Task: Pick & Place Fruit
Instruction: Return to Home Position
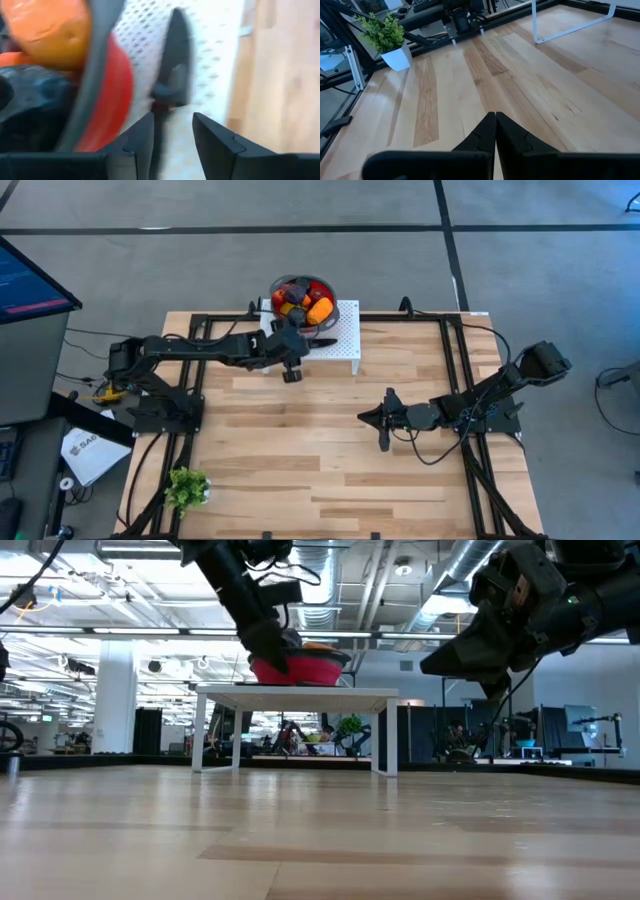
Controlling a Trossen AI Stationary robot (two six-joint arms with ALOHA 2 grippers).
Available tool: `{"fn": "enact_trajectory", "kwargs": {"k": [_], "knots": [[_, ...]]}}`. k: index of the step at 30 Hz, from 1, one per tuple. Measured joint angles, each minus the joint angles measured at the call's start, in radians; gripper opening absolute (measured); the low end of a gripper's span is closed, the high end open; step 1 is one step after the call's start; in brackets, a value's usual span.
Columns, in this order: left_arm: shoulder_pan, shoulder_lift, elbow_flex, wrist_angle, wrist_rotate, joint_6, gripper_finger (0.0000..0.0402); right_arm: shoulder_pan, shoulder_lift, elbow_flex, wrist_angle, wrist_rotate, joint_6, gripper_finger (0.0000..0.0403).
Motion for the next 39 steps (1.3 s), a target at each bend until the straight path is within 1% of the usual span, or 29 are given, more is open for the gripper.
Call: {"fn": "enact_trajectory", "kwargs": {"k": [6,13,15,17,20,22,24,27,29,32,35,37,39], "knots": [[-0.129,-0.052,-0.003,-0.033,0.001,-0.133,0.012,0.0,0.0,0.0,-0.008,0.0,-0.011,0.0005],[-0.363,-0.168,0.0,-0.05,0.001,-0.337,0.0107,0.0,0.0,0.0,0.001,0.001,-0.028,0.0005],[-0.441,-0.205,-0.02,-0.049,-0.001,-0.382,0.0103,0.0,0.0,0.0,0.002,0.001,-0.029,0.0005],[-0.517,-0.25,-0.072,-0.03,-0.01,-0.421,0.01,0.0,0.0,0.0,0.002,0.001,-0.032,0.0005],[-0.604,-0.326,-0.218,0.069,-0.025,-0.495,0.0095,0.0,0.0,0.0,0.003,0.001,-0.046,0.0005],[-0.641,-0.387,-0.349,0.206,-0.042,-0.541,0.0091,0.0,0.0,0.0,0.003,0.001,-0.047,0.0005],[-0.666,-0.45,-0.49,0.378,-0.044,-0.566,0.0086,0.0,0.0,0.0,0.005,0.001,-0.047,0.0005],[-0.675,-0.556,-0.67,0.604,-0.043,-0.569,0.0078,0.0,0.0,0.0,0.007,0.001,-0.047,0.0005],[-0.658,-0.66,-0.748,0.668,-0.045,-0.568,0.0071,0.0,0.0,0.0,0.011,0.001,-0.046,0.0005],[-0.607,-0.851,-0.829,0.664,-0.044,-0.553,0.0058,0.0,0.0,0.0,0.011,0.002,-0.044,0.0005],[-0.541,-1.072,-0.889,0.658,0.015,-0.503,0.0043,-0.002,0.0,0.0,0.011,0.002,-0.044,0.0005],[-0.497,-1.217,-0.91,0.603,0.068,-0.478,0.0033,-0.002,0.0,0.0,0.011,0.002,-0.044,0.0005],[-0.458,-1.349,-0.913,0.521,0.089,-0.464,0.0023,-0.002,0.0,0.0,0.011,0.002,-0.044,0.0005]]}}
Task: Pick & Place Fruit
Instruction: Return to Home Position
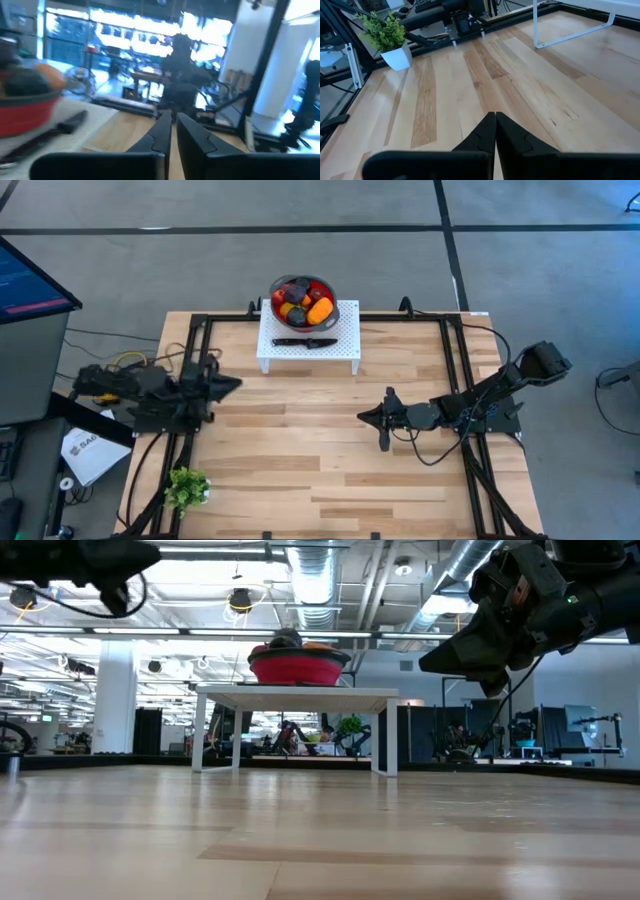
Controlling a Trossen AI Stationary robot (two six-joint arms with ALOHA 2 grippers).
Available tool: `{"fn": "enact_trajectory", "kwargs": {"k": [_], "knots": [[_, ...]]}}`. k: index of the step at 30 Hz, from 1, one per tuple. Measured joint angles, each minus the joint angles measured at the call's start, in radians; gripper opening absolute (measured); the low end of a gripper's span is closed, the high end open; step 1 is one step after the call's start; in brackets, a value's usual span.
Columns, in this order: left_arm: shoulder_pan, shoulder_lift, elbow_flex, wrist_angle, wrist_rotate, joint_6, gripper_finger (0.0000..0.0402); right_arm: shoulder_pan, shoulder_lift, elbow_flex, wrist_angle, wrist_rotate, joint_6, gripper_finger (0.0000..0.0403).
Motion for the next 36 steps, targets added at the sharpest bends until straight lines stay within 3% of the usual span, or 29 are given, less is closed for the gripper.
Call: {"fn": "enact_trajectory", "kwargs": {"k": [4,6,17,25,29,36], "knots": [[0.048,-0.176,0.002,-0.169,-0.003,0.006,0.0006,0.0,0.0,0.0,-0.001,0.0,0.0,0.0005],[0.059,-0.173,0.008,-0.228,0.012,0.008,0.0003,0.0,0.0,0.0,-0.001,0.0,0.0,0.0005],[0.091,-0.084,-0.084,-0.168,0.052,0.012,0.0003,-0.008,0.0,0.0,0.022,0.008,-0.002,0.0005],[0.289,-0.085,-0.207,0.051,0.331,0.038,0.0002,-0.035,0.0,0.0,0.024,0.008,-0.002,0.0005],[0.41,-0.077,-0.21,0.053,0.464,0.052,0.0002,-0.035,0.0,0.0,0.023,0.008,-0.008,0.0005],[0.432,-0.078,-0.21,0.082,0.505,0.09,0.0001,-0.031,0.0,0.0,0.021,0.008,-0.017,0.0005]]}}
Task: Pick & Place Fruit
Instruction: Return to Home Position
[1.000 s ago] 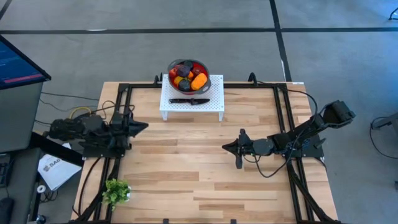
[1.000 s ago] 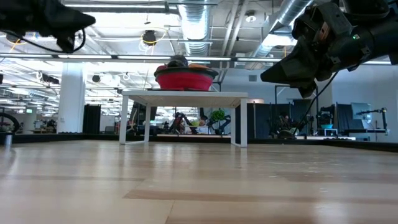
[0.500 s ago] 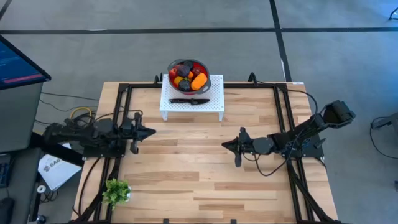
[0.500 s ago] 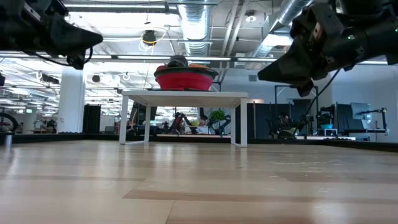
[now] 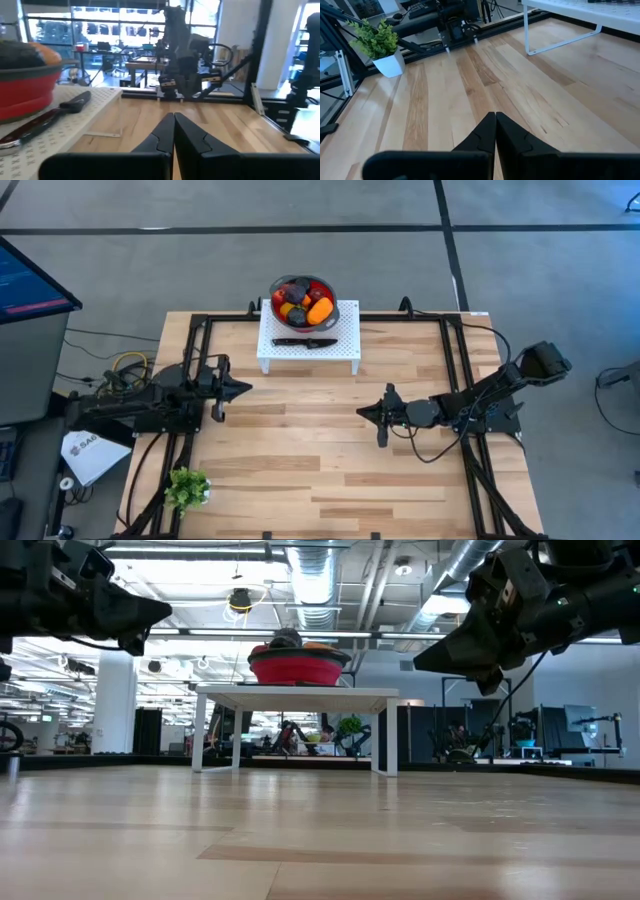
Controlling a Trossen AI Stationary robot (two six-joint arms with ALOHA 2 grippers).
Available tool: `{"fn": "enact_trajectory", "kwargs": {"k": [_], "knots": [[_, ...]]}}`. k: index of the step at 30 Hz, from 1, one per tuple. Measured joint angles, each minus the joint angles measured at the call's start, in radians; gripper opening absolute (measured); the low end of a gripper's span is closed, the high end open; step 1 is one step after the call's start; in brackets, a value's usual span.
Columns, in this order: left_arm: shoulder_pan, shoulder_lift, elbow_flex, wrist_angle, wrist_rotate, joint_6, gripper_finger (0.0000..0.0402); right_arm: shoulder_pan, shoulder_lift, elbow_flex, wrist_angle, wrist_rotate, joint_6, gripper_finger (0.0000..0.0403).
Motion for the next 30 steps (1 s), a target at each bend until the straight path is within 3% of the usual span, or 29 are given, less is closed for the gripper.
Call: {"fn": "enact_trajectory", "kwargs": {"k": [8,24,30], "knots": [[-0.081,0.002,0.0,-0.002,-0.001,0.046,0.0004,0.0,0.0,0.0,0.0,0.0,-0.009,0.0005],[-0.084,0.0,0.0,0.004,-0.002,0.044,0.0004,0.0,0.0,0.0,-0.014,0.0,-0.009,0.0005],[-0.077,-0.098,0.0,0.029,-0.002,0.044,0.0004,-0.005,0.0,0.0,-0.034,0.0,-0.01,0.0005]]}}
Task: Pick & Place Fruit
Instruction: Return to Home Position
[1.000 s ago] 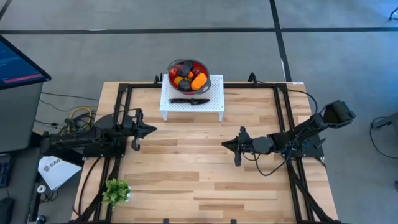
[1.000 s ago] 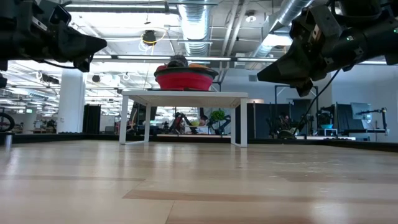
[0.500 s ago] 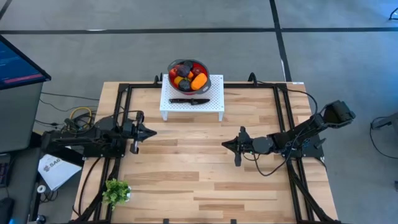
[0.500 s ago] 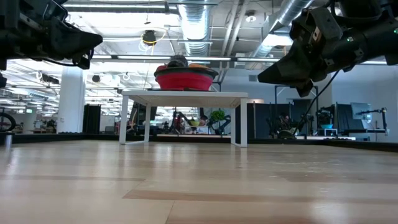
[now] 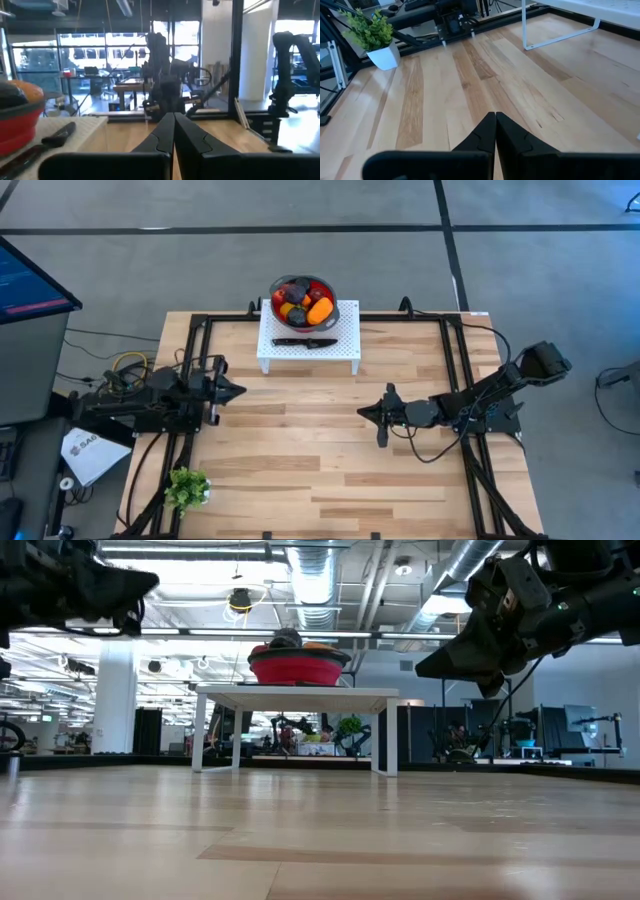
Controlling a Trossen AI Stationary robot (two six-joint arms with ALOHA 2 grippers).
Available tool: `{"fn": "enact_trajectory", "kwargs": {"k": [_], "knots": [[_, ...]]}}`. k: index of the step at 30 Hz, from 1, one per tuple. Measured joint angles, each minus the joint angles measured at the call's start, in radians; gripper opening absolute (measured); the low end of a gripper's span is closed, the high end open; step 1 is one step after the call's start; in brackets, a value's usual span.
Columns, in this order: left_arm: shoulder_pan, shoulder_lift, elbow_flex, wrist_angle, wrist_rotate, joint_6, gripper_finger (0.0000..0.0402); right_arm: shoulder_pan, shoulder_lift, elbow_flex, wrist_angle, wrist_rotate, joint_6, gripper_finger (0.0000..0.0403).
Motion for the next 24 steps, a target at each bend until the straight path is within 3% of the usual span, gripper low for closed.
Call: {"fn": "enact_trajectory", "kwargs": {"k": [3,24], "knots": [[0.001,0.002,0.0,0.072,-0.001,0.0,0.0004,-0.004,0.0,0.0,-0.001,0.0,0.0,0.0005],[0.001,0.115,0.0,0.096,-0.001,-0.001,0.0004,0.005,0.0,0.0,-0.005,0.0,0.0,0.0005]]}}
